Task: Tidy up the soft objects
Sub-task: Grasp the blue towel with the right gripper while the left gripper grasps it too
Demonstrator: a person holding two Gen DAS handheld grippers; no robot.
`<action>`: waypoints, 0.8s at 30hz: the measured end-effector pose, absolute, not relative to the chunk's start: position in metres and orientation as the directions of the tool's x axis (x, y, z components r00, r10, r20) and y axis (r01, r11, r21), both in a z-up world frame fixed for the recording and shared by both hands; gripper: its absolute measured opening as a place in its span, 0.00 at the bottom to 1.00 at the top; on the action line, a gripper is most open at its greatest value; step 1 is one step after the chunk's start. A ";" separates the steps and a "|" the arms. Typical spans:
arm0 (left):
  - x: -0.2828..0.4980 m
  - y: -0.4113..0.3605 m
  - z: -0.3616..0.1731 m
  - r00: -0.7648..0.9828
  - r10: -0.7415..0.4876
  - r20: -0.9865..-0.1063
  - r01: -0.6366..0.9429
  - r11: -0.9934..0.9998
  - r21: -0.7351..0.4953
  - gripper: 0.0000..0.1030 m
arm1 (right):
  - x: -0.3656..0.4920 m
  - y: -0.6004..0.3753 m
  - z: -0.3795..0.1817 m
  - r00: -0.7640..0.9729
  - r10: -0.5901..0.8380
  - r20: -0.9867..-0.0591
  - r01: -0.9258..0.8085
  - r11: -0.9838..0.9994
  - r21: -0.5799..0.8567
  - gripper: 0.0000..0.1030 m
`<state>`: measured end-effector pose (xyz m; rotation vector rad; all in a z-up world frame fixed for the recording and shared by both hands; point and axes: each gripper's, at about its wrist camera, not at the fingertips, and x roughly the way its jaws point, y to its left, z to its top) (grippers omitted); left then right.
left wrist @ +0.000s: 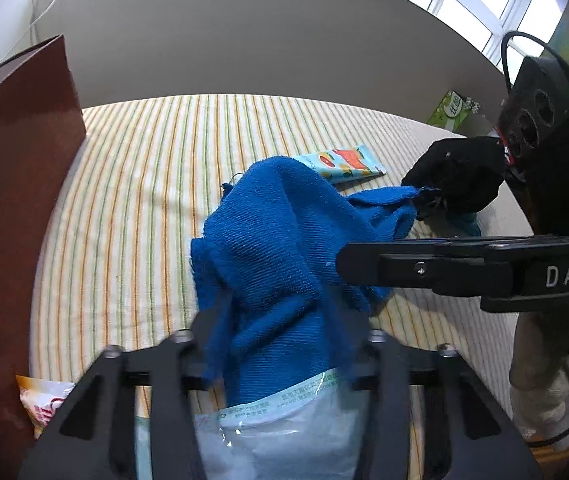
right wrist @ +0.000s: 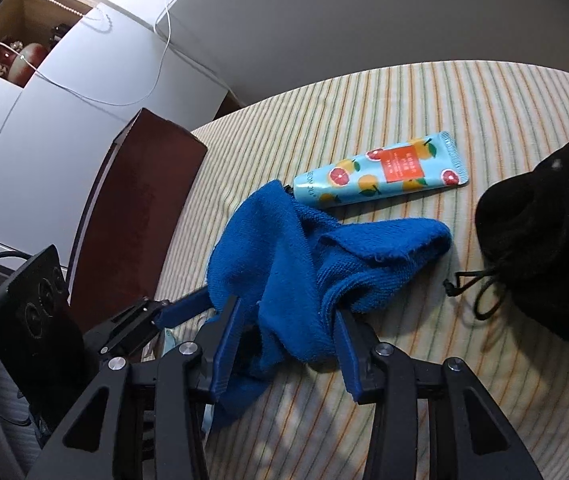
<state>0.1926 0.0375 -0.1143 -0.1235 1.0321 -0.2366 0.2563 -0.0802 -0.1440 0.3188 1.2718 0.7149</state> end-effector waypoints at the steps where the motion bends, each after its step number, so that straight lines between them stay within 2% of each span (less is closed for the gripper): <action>1: 0.193 0.038 -0.114 0.493 -0.252 -0.833 0.136 0.968 -0.213 0.21 | 0.256 -0.079 -0.144 0.119 0.645 -0.755 -0.310 0.746 0.589 0.40; 2: 0.193 0.037 -0.114 0.493 -0.259 -0.831 0.137 0.966 -0.220 0.13 | 0.255 -0.078 -0.143 0.118 0.648 -0.753 -0.311 0.744 0.592 0.40; 5: 0.190 0.035 -0.112 0.503 -0.266 -0.822 0.155 0.964 -0.217 0.10 | 0.254 -0.074 -0.142 0.119 0.648 -0.752 -0.319 0.742 0.589 0.39; 10: 0.182 0.034 -0.104 0.517 -0.280 -0.809 0.176 0.960 -0.219 0.09 | 0.252 -0.070 -0.140 0.121 0.650 -0.750 -0.326 0.740 0.588 0.15; 12: 0.179 0.031 -0.097 0.527 -0.287 -0.800 0.188 0.957 -0.220 0.09 | 0.249 -0.072 -0.133 0.140 0.658 -0.740 -0.332 0.735 0.591 0.13; 24: 0.160 0.037 -0.024 0.620 -0.381 -0.685 0.242 0.924 -0.296 0.09 | 0.231 -0.093 -0.052 0.272 0.697 -0.663 -0.417 0.707 0.572 0.08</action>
